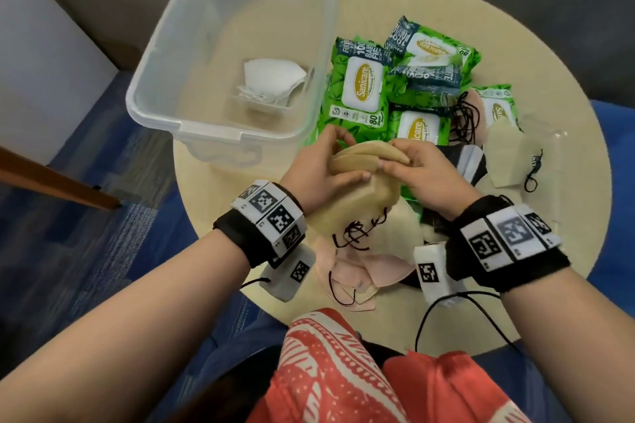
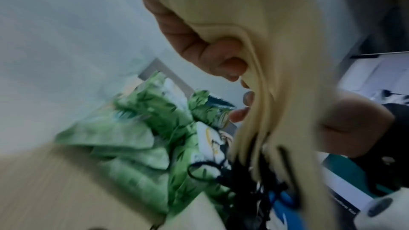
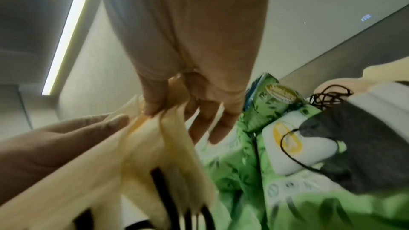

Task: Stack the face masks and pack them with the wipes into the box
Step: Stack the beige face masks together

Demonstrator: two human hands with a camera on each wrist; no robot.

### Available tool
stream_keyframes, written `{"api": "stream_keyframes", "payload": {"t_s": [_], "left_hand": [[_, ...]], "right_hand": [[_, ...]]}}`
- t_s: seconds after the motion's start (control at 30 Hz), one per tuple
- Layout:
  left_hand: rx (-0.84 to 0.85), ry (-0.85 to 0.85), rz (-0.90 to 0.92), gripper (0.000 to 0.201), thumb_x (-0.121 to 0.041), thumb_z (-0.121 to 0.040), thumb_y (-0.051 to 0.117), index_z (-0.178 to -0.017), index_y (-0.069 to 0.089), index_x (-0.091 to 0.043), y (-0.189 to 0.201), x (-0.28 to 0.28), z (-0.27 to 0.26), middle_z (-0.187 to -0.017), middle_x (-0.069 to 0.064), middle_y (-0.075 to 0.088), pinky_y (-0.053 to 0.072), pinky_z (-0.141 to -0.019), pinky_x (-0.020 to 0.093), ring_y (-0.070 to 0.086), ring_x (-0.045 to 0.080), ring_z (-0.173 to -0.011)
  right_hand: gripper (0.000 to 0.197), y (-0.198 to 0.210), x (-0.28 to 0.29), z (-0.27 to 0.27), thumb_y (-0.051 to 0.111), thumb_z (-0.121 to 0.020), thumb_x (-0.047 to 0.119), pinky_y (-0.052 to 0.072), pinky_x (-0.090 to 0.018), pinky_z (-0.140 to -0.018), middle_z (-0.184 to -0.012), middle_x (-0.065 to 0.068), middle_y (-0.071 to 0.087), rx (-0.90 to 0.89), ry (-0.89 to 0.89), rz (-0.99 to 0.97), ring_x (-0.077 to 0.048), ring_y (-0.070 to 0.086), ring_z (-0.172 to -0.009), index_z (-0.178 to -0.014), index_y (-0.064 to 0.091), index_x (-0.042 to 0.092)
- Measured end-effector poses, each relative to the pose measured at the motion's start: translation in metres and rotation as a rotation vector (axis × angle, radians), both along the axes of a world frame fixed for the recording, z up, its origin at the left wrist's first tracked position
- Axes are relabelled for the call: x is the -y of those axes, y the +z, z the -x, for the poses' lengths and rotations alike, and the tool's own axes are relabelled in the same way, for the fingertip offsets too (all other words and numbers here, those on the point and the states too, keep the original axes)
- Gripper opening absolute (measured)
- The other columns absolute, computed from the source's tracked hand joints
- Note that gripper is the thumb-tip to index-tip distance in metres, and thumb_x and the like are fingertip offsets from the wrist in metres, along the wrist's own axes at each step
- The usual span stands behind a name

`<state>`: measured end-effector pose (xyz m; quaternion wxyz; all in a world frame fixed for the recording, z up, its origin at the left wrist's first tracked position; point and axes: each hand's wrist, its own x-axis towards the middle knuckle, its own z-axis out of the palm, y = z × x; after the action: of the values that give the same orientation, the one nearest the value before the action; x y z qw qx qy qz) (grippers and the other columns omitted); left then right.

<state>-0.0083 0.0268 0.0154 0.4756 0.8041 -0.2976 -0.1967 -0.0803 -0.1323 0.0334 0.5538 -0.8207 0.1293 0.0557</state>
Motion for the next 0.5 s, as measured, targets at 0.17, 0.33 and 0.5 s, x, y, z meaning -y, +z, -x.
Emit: {"api": "stream_keyframes", "payload": {"t_s": [0.17, 0.33, 0.5], "left_hand": [[-0.006, -0.080, 0.092, 0.036, -0.030, -0.075, 0.056, -0.103, 0.035, -0.022, 0.039, 0.005, 0.000, -0.086, -0.009, 0.052, 0.041, -0.065, 0.015, 0.049, -0.003, -0.068], [-0.042, -0.114, 0.196, 0.035, -0.015, -0.064, 0.048, -0.093, 0.034, -0.031, 0.064, -0.001, -0.001, -0.089, -0.008, 0.047, 0.037, -0.056, 0.015, 0.046, -0.001, -0.062], [-0.132, -0.066, 0.355, 0.031, -0.013, -0.071, 0.061, -0.092, 0.045, -0.031, 0.076, -0.013, -0.004, -0.080, -0.008, 0.057, 0.042, -0.057, 0.020, 0.049, 0.008, -0.061]], "right_hand": [[0.020, 0.031, -0.006, 0.011, 0.043, -0.095, 0.000, 0.042, -0.024, -0.070, -0.088, -0.007, 0.056, 0.078, -0.072, -0.231, -0.012, 0.051, -0.080, -0.091, 0.051, 0.018], [0.028, 0.055, -0.013, 0.018, 0.062, -0.076, 0.008, 0.048, -0.024, -0.058, -0.091, 0.000, 0.061, 0.130, -0.175, -0.366, -0.013, 0.057, -0.078, -0.094, 0.051, 0.026], [0.056, 0.070, -0.021, 0.026, 0.065, -0.071, -0.008, 0.056, -0.035, -0.071, -0.110, -0.019, 0.060, 0.421, -0.364, -0.273, -0.022, 0.065, -0.086, -0.106, 0.047, 0.032]]}}
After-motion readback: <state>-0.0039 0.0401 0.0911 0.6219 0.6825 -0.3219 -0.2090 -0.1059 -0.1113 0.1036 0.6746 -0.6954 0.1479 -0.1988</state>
